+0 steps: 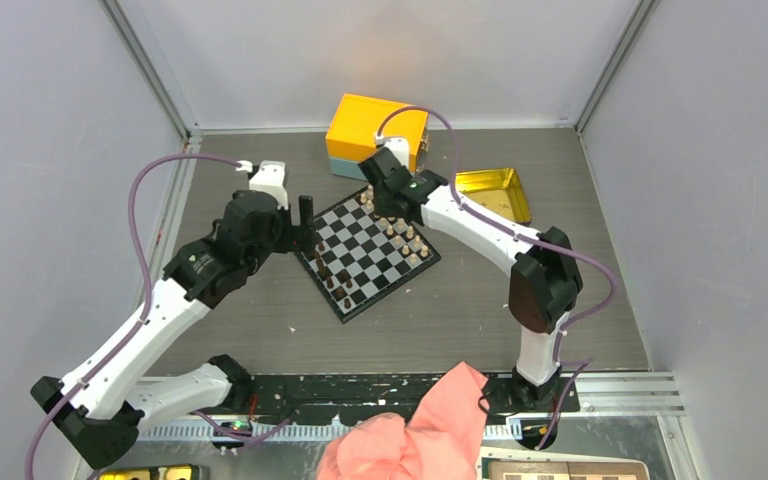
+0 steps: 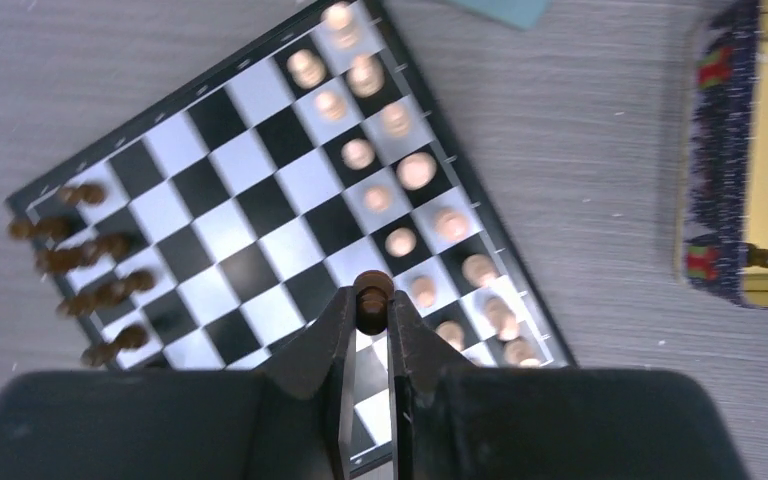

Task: Set up the chess pieces on the board
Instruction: Place the chess piece on the chessboard.

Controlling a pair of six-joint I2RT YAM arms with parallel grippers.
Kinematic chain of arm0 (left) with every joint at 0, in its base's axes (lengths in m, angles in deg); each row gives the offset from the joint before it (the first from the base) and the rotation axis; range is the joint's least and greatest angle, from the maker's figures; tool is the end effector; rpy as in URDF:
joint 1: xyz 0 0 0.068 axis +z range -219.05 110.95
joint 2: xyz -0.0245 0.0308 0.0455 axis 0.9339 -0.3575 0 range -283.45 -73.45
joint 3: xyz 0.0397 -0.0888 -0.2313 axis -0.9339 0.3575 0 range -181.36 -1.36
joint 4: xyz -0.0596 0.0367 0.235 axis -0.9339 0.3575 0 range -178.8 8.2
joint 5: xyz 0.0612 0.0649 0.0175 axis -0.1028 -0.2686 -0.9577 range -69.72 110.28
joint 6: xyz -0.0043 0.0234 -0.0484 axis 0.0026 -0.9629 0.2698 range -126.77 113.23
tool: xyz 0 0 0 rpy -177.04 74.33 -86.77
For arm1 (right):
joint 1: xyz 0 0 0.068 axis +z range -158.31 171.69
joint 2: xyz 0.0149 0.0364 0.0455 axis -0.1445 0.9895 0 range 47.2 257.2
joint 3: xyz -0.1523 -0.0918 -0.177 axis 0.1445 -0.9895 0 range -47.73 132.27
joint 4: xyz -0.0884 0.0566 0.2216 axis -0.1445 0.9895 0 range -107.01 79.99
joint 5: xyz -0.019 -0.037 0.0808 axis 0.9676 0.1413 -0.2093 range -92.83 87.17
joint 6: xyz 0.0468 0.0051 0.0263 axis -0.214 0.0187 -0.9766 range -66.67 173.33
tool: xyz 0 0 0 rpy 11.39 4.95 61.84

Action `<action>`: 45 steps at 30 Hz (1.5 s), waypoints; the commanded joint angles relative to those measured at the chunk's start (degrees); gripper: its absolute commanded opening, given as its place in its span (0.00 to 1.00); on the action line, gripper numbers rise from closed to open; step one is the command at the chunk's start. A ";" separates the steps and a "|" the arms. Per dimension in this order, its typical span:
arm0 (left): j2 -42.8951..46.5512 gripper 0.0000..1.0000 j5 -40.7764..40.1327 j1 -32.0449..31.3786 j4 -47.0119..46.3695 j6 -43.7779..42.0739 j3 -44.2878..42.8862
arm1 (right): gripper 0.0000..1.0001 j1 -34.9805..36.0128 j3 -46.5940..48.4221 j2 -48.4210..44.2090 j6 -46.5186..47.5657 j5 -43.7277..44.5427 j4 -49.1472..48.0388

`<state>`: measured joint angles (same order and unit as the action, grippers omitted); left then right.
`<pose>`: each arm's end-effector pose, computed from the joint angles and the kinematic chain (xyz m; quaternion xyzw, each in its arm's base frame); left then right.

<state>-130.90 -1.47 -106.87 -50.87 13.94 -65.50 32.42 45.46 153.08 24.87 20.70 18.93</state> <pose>0.1666 -0.1127 0.3474 0.0357 0.8600 -0.0920 0.5007 0.3062 0.2448 0.2741 -0.0262 0.9184 0.0393 0.3929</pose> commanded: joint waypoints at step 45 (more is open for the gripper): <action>13.69 1.00 -7.90 -0.15 6.65 3.75 3.36 | 0.01 15.83 24.86 25.52 6.83 -7.47 7.61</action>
<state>-117.61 -7.77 -106.87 -43.48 17.10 -61.85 48.09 68.17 178.63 30.77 13.85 28.40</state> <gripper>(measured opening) 0.994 0.184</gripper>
